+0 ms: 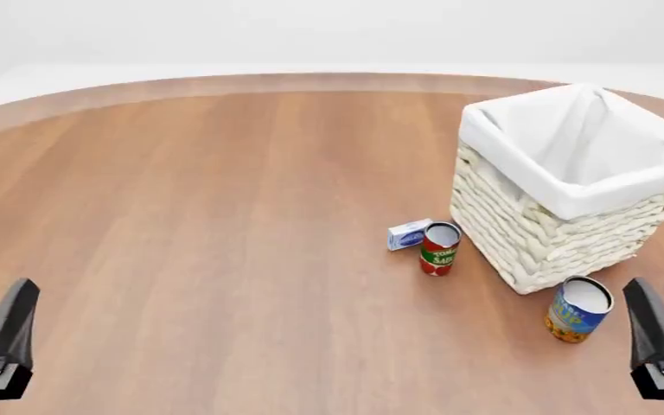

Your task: Pick up the ketchup, and put it in the basket.

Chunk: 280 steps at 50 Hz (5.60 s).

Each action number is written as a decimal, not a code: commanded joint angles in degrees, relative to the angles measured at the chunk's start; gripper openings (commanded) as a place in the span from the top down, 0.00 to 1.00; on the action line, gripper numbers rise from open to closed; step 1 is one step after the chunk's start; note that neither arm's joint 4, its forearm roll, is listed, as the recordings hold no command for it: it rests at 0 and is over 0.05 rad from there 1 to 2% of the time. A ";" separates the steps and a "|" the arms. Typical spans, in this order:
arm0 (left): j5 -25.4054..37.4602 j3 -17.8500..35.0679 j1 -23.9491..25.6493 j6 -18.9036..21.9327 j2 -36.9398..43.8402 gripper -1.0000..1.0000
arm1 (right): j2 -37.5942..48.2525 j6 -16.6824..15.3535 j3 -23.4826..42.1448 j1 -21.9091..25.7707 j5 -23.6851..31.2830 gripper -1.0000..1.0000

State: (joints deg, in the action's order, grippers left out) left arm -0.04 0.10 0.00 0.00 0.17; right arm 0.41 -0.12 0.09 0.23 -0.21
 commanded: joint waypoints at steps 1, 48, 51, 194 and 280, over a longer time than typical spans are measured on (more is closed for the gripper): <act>-0.07 0.15 0.00 0.00 0.26 0.00 | 1.00 -0.42 0.31 0.77 -0.64 0.00; -0.07 0.15 0.00 0.00 0.26 0.00 | 18.74 -4.67 4.93 15.90 -13.55 0.00; -0.07 0.15 0.00 0.00 0.26 0.00 | 20.50 -4.88 4.96 17.06 -15.13 0.00; -0.07 0.15 0.00 0.00 0.26 0.00 | 68.56 -2.16 11.43 50.10 -50.46 0.00; -0.07 0.15 0.00 0.00 0.26 0.00 | 76.64 -2.40 19.14 57.47 -49.78 0.00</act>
State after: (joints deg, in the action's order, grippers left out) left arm -0.11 0.25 0.00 0.00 0.43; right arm 76.34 -2.63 18.71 56.88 -49.65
